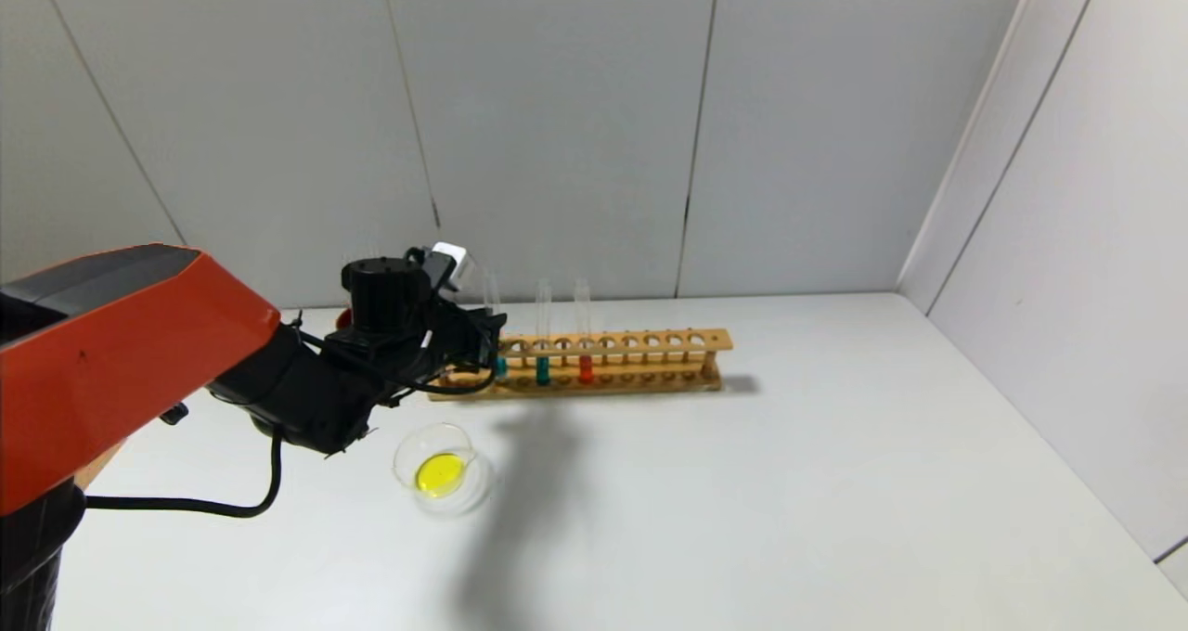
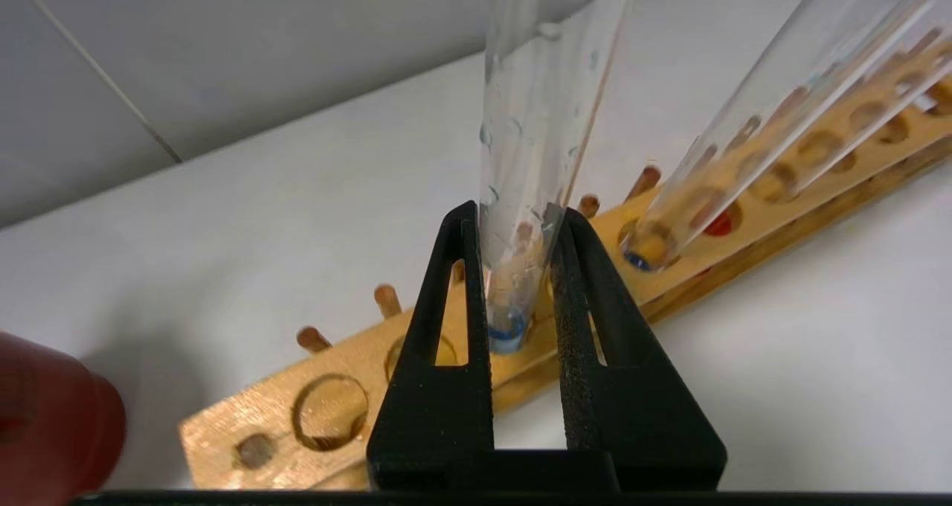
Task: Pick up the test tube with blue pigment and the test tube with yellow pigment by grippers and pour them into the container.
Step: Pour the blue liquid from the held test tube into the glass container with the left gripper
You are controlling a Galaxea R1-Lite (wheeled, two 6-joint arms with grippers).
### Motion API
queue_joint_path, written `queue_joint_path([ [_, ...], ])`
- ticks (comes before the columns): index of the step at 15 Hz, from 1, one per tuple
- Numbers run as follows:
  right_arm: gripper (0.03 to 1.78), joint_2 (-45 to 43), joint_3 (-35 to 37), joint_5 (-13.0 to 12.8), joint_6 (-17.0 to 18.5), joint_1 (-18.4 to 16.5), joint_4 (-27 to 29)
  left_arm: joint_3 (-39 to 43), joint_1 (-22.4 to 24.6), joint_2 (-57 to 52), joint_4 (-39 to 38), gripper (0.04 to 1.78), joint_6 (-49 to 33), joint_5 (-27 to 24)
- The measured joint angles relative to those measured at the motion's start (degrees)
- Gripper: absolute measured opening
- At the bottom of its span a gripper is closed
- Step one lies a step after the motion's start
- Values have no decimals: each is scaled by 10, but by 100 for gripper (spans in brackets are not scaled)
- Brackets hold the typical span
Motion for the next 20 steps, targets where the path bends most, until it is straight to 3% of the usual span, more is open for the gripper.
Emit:
queue_joint_path([
  [6,175,0,0,0,0,0,0,-21,1,-114,106,30,13,3],
  [14,175,0,0,0,0,0,0,-17,18,-259,153,30,82,7],
  [20,175,0,0,0,0,0,0,-4,34,-354,263,30,142,6],
])
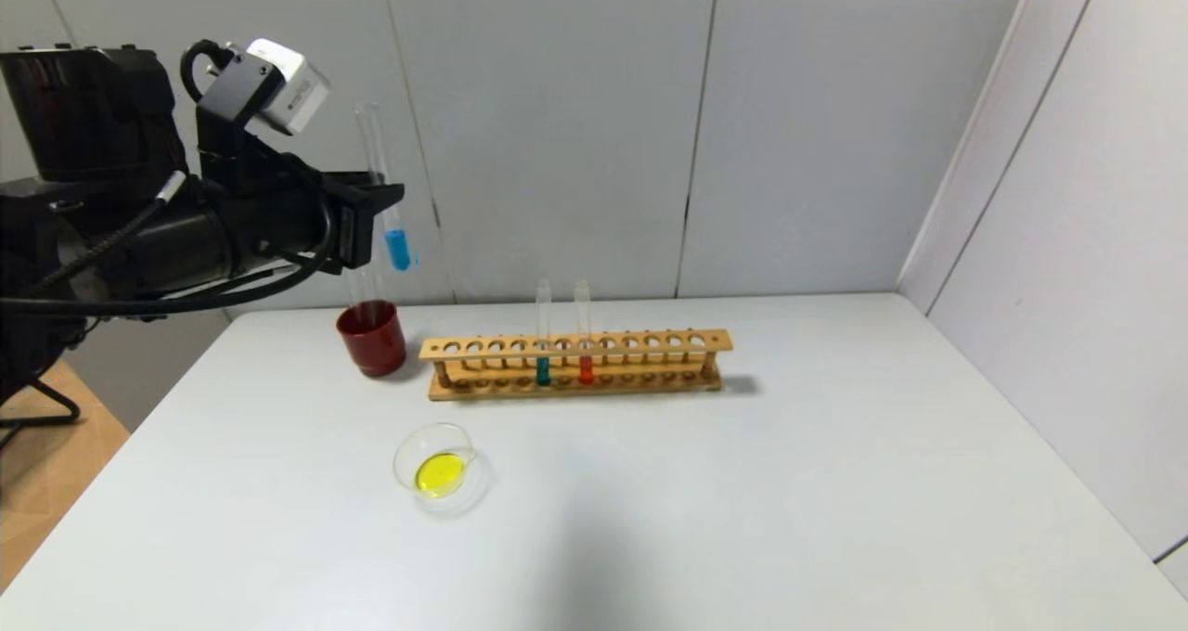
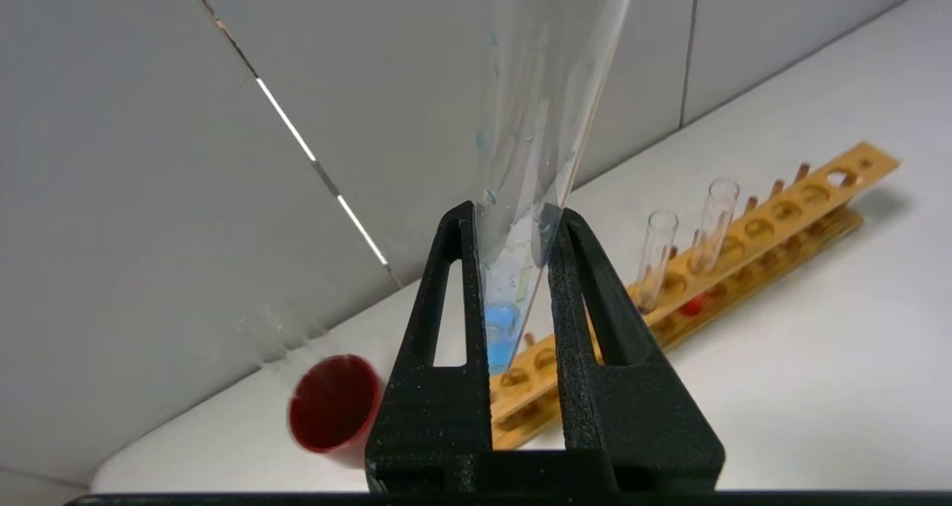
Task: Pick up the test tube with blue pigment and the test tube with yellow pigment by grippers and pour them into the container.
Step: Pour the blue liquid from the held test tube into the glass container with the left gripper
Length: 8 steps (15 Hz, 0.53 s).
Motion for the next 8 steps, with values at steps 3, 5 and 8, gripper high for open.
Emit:
queue_joint_path([
  [3,175,0,0,0,0,0,0,42,18,-12,0,30,91,0],
  [5,175,0,0,0,0,0,0,64,22,-15,-1,30,157,1],
  [8,175,0,0,0,0,0,0,83,24,-14,-2,30,232,2],
])
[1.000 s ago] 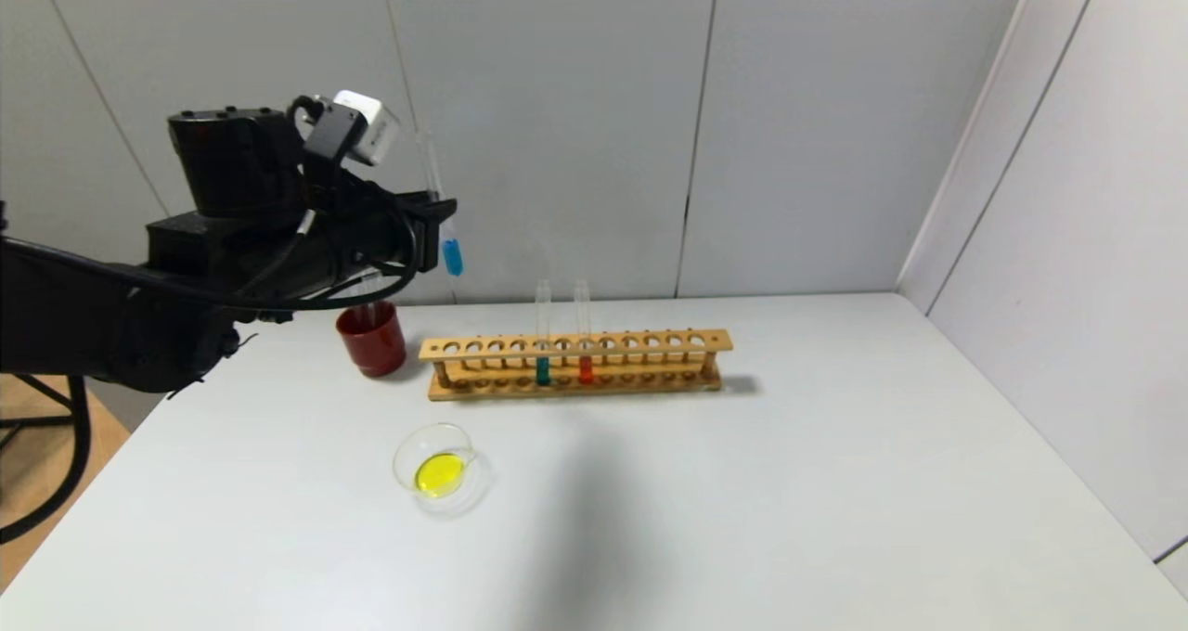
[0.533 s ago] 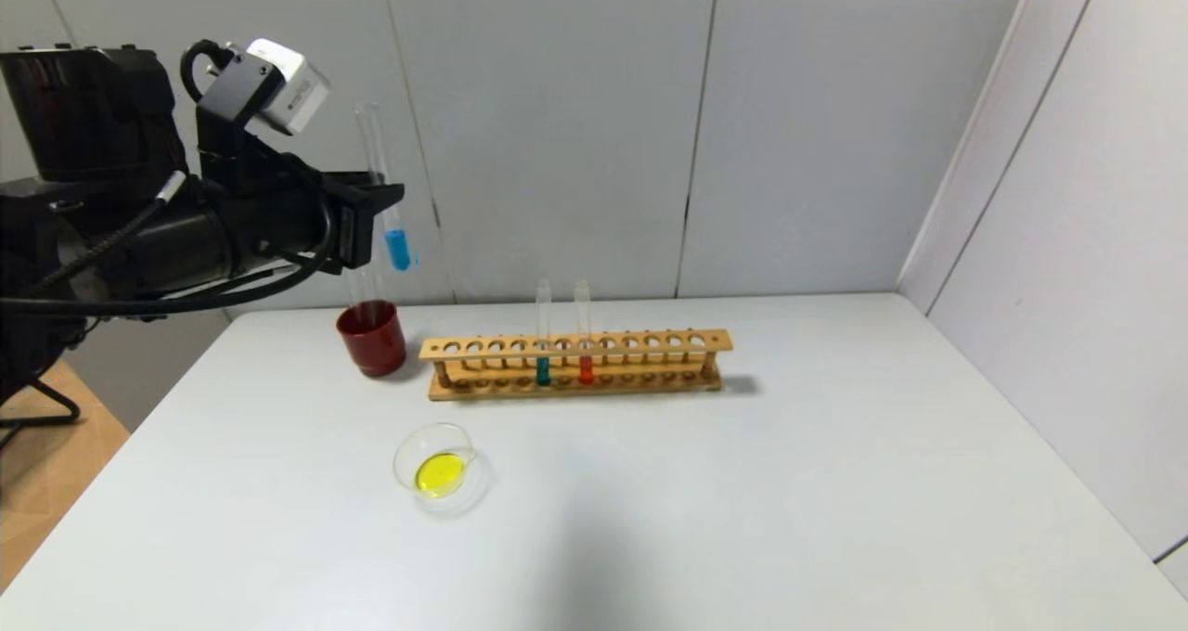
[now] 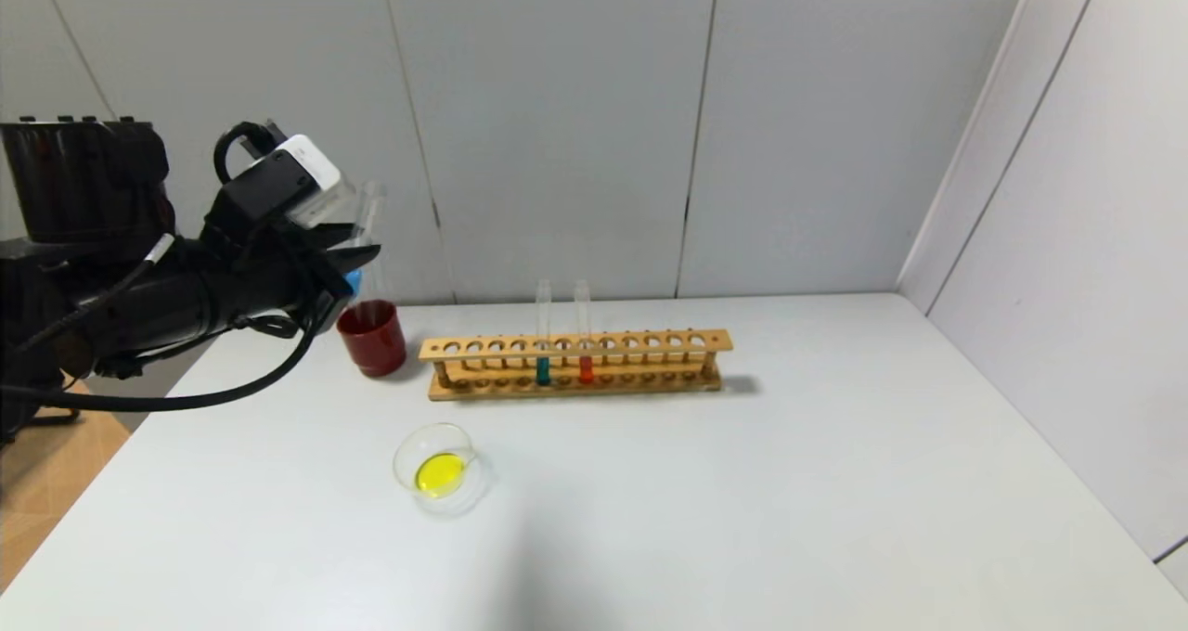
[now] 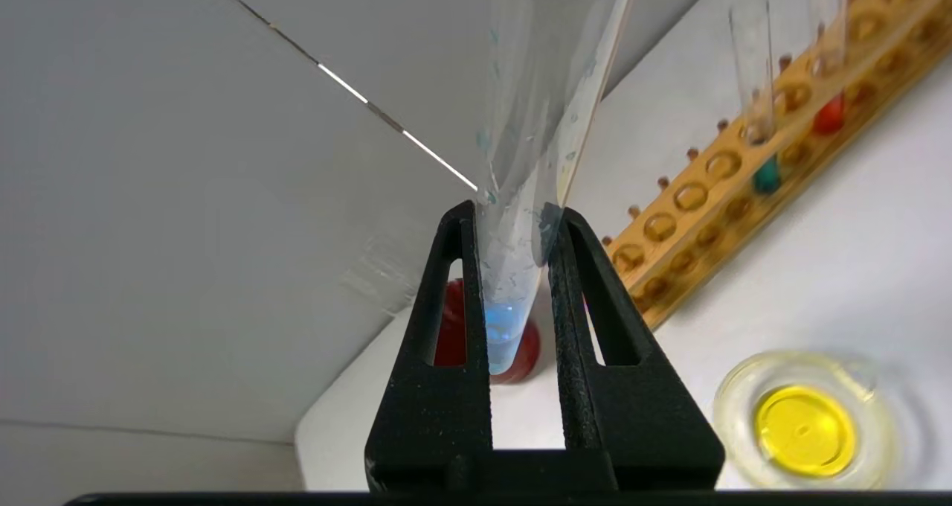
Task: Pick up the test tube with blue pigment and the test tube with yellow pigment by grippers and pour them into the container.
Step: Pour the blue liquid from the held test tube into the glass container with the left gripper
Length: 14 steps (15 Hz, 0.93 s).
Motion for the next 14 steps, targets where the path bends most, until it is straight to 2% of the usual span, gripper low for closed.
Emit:
queue_joint_path([
  [5,175,0,0,0,0,0,0,10,14,10,1,30,73,-6],
  [9,175,0,0,0,0,0,0,19,62,17,-5,30,104,-7],
  [12,175,0,0,0,0,0,0,25,73,23,-43,30,135,-18],
  [14,175,0,0,0,0,0,0,36,84,30,-79,30,167,-52],
])
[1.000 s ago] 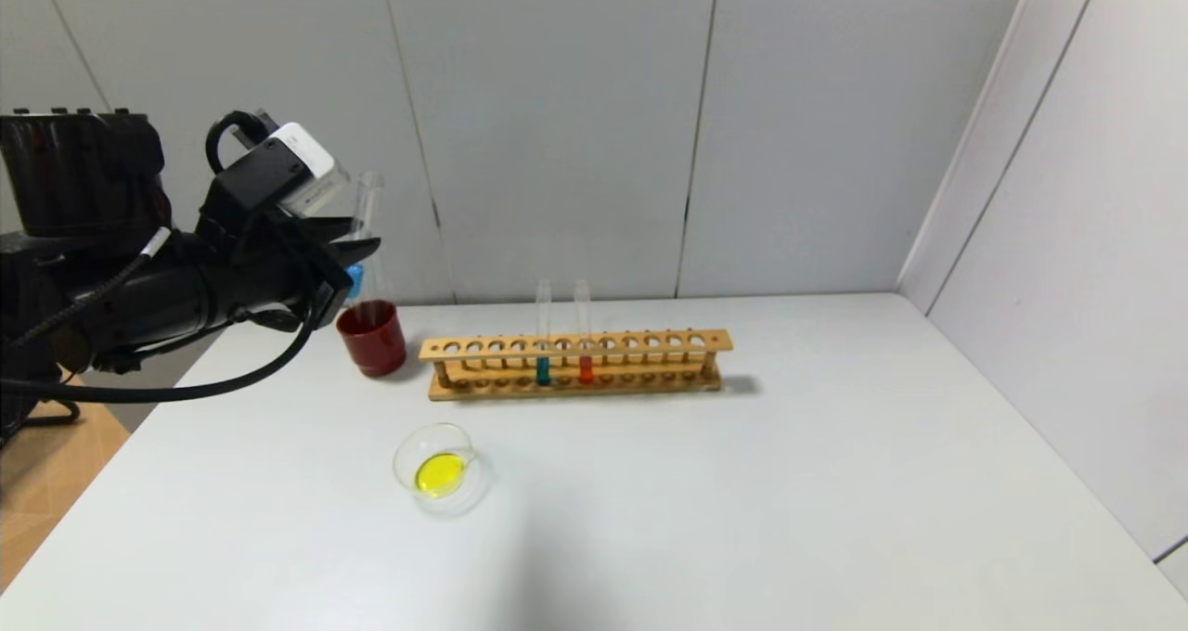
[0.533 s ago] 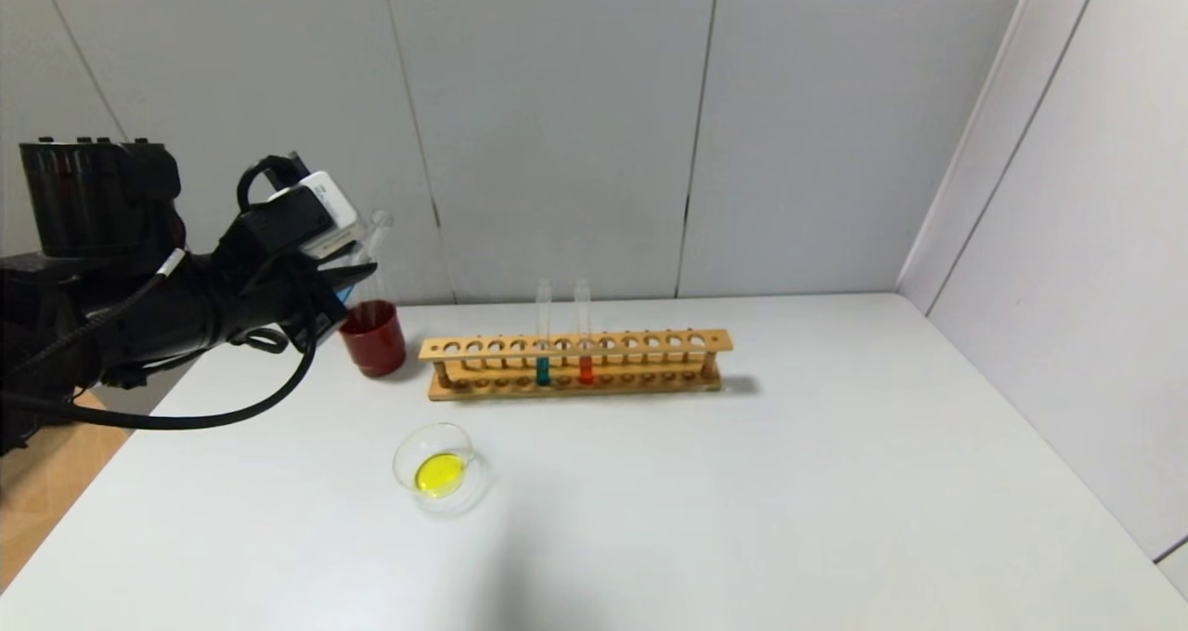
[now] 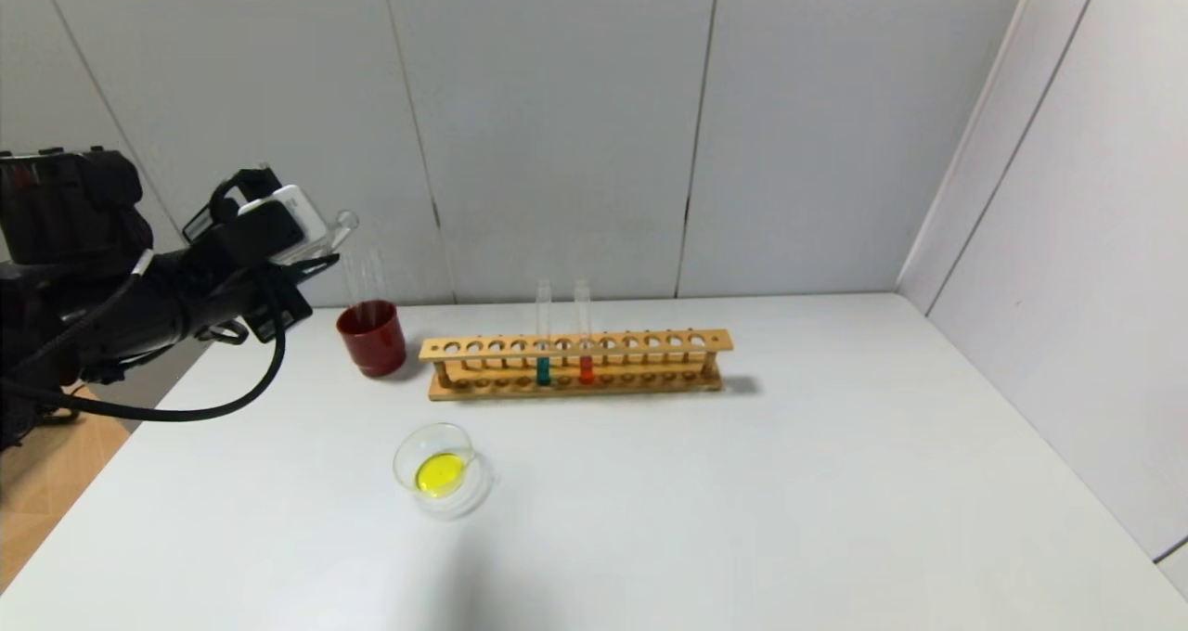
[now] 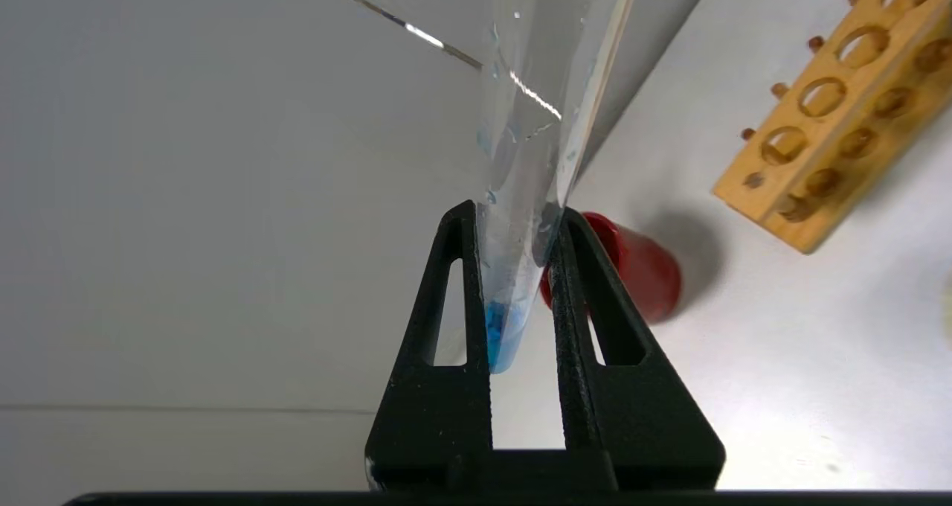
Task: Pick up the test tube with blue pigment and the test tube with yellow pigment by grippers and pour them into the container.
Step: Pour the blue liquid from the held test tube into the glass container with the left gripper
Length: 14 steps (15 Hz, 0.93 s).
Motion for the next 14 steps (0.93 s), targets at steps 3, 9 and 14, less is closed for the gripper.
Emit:
queue_joint_path([
  [3,175,0,0,0,0,0,0,38,4,10,-64,30,11,-44],
  [9,175,0,0,0,0,0,0,86,5,21,-166,30,39,-50],
  [14,175,0,0,0,0,0,0,119,5,19,-177,30,89,-81],
])
